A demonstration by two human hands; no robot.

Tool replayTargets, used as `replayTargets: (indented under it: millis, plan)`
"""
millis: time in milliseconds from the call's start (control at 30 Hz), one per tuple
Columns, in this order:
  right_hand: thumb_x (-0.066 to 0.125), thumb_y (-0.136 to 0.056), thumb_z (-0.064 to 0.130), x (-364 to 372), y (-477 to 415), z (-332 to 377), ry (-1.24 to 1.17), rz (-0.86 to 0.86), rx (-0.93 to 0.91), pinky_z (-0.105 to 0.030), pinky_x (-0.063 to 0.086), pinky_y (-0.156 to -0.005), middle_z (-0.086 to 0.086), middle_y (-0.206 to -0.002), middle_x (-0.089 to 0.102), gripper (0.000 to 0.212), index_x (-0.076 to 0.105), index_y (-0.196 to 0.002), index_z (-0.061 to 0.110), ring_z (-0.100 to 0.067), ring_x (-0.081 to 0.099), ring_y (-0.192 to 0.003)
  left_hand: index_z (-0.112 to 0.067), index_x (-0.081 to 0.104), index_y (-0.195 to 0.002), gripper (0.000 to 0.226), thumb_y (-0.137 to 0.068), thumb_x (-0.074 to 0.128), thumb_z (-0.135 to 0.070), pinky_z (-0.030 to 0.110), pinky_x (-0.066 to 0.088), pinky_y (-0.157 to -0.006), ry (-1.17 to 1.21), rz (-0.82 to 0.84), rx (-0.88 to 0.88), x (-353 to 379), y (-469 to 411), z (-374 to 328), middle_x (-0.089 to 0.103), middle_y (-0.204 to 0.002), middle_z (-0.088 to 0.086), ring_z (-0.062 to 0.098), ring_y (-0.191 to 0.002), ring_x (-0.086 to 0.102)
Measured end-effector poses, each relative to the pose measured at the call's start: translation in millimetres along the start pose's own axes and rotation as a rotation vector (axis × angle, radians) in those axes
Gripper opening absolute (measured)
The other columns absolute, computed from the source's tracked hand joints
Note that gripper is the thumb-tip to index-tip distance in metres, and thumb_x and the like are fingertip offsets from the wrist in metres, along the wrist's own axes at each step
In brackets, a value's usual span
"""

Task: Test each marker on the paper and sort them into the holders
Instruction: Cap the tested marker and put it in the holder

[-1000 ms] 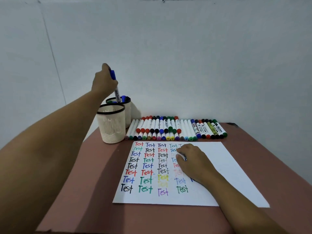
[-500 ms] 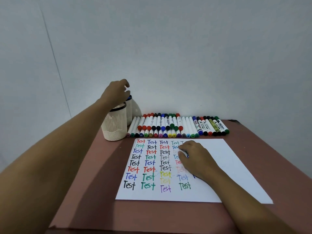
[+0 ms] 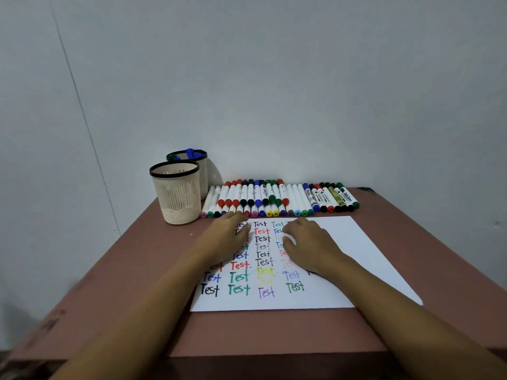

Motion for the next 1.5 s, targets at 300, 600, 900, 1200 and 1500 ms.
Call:
replayTargets:
  millis: [300, 600, 900, 1200, 1500]
  plan:
    - [0.046, -0.096, 0.019, -34.5, -58.1, -23.7, -0.170, -0.227, 0.220, -0.027, 0.036, -0.054, -0.011, -0.080, 0.057, 0.029, 0.060, -0.078, 0.001, -0.027, 0.057, -0.078, -0.017, 0.057, -0.122, 0.032, -0.097, 0.042, -0.030, 0.024, 0.038, -0.085, 0.026, 0.008, 0.021, 8.5, -3.5, 1.7, 0.052, -0.127, 0.003, 0.017, -0.109, 0.051]
    - [0.043, -0.098, 0.027, -14.6, -84.7, -31.5, -0.022, -0.228, 0.372, -0.036, 0.040, -0.092, -0.018, -0.124, 0.052, 0.032, 0.060, -0.107, 0.002, -0.033, 0.050, -0.113, -0.019, 0.057, -0.123, 0.033, -0.097, 0.042, -0.031, 0.023, 0.038, -0.082, 0.020, -0.012, 0.020, 8.8, -2.3, 2.8, 0.051, -0.129, 0.001, 0.017, -0.110, 0.051]
    - [0.046, -0.095, 0.013, -34.6, -77.7, -46.1, -0.409, -0.413, 0.443, -0.027, 0.032, -0.056, -0.009, -0.090, 0.048, 0.020, 0.050, -0.107, -0.002, -0.023, 0.047, -0.079, -0.019, 0.056, -0.124, 0.034, -0.098, 0.040, -0.033, 0.025, 0.040, -0.084, 0.013, -0.013, 0.026, 5.9, -1.5, 1.2, 0.052, -0.128, 0.002, 0.017, -0.109, 0.051]
    - [0.052, -0.089, 0.015, -62.9, -12.8, -49.4, -0.902, -0.549, 0.418, -0.027, 0.045, -0.062, -0.011, -0.089, 0.063, 0.006, 0.051, -0.086, 0.010, -0.018, 0.054, -0.072, -0.013, 0.058, -0.122, 0.031, -0.097, 0.044, -0.025, 0.031, 0.045, -0.082, -0.019, -0.218, 0.099, -18.3, 6.1, -13.2, 0.059, -0.119, 0.006, 0.022, -0.106, 0.054]
    - [0.048, -0.091, 0.010, -31.5, 39.5, -29.5, -1.290, -0.402, 0.475, -0.022, 0.039, -0.050, -0.005, -0.064, 0.056, 0.013, 0.055, -0.080, 0.006, -0.011, 0.046, -0.052, -0.010, 0.047, -0.134, 0.046, -0.092, 0.054, -0.027, 0.026, 0.042, -0.085, -0.033, -0.223, 0.381, -21.3, 21.2, -54.0, 0.056, -0.123, 0.008, 0.022, -0.106, 0.054]
Point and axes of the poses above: each hand's wrist, its own y-axis away from the middle knuckle, its own x-axis out of the palm, z = x × y, the point moved 8 cm from there along -y, towards the middle knuckle
